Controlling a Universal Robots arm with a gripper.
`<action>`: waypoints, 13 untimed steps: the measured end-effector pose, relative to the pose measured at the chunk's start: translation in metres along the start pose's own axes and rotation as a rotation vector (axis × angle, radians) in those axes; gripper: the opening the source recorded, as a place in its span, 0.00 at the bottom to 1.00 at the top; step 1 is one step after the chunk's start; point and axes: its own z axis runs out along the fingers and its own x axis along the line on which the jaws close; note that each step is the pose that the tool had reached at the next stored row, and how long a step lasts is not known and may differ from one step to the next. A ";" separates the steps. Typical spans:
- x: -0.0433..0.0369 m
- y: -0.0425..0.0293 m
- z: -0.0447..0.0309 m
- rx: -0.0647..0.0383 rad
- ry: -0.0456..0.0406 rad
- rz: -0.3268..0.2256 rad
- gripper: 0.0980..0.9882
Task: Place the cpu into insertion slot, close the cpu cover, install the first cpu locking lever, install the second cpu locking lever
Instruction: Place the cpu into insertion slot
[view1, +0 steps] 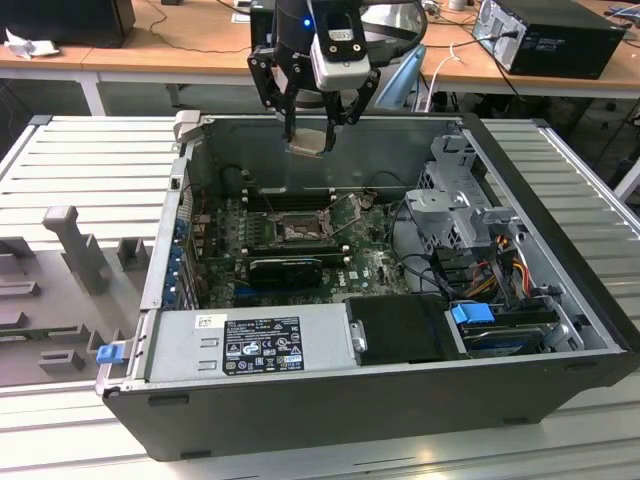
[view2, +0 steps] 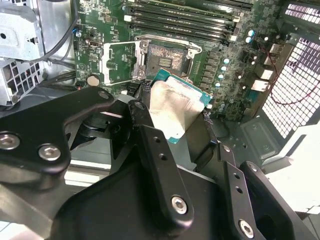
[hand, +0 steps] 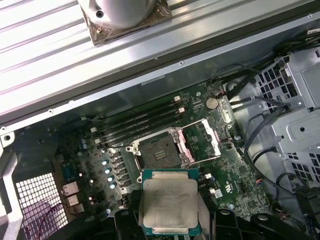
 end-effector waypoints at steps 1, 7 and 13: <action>0.0000 0.0000 0.0000 0.000 -0.0002 0.003 0.48; 0.0000 0.0000 0.0002 -0.001 -0.0021 0.024 0.48; 0.0000 -0.0001 0.0004 0.001 -0.0087 0.086 0.48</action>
